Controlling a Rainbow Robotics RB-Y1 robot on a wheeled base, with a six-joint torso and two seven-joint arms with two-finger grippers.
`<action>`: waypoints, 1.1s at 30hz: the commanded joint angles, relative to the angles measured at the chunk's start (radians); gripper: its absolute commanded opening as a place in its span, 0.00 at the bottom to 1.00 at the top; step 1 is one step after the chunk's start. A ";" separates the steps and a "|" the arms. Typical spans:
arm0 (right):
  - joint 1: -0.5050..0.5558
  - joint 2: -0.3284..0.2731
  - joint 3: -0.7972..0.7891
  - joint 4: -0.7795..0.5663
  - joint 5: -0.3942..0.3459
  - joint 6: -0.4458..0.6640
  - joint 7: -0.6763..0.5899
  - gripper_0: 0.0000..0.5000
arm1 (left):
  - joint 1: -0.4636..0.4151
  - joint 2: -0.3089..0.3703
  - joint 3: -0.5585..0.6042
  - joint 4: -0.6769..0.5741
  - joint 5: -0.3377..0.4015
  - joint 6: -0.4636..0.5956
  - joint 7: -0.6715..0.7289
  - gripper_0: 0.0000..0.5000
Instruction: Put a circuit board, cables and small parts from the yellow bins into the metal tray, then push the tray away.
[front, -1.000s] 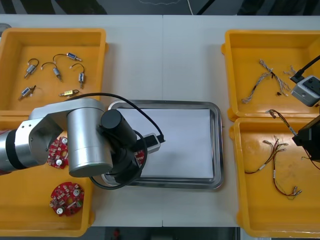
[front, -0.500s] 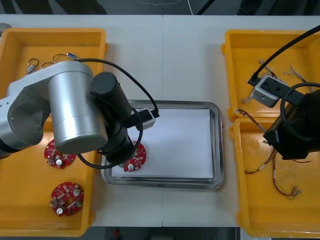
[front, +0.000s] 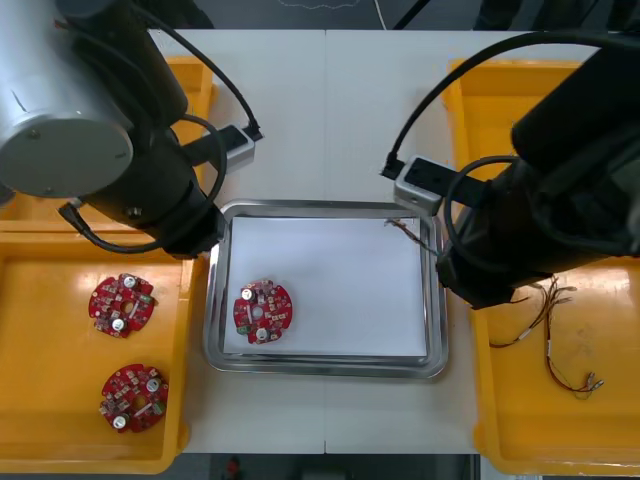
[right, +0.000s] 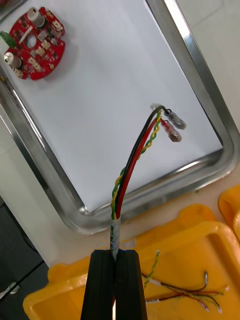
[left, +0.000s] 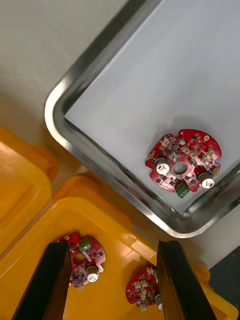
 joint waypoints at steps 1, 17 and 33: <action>-0.104 0.075 0.125 0.031 0.071 0.003 0.036 0.00 | -0.037 -0.016 0.094 0.056 0.014 0.009 0.037 1.00; -0.159 0.171 0.411 0.180 0.298 -0.093 0.226 0.00 | -0.038 0.058 0.298 0.360 -0.064 0.009 -0.323 1.00; -0.150 0.171 0.645 0.370 0.362 -0.322 0.243 0.00 | -0.093 0.058 0.376 0.629 -0.229 0.009 -0.651 1.00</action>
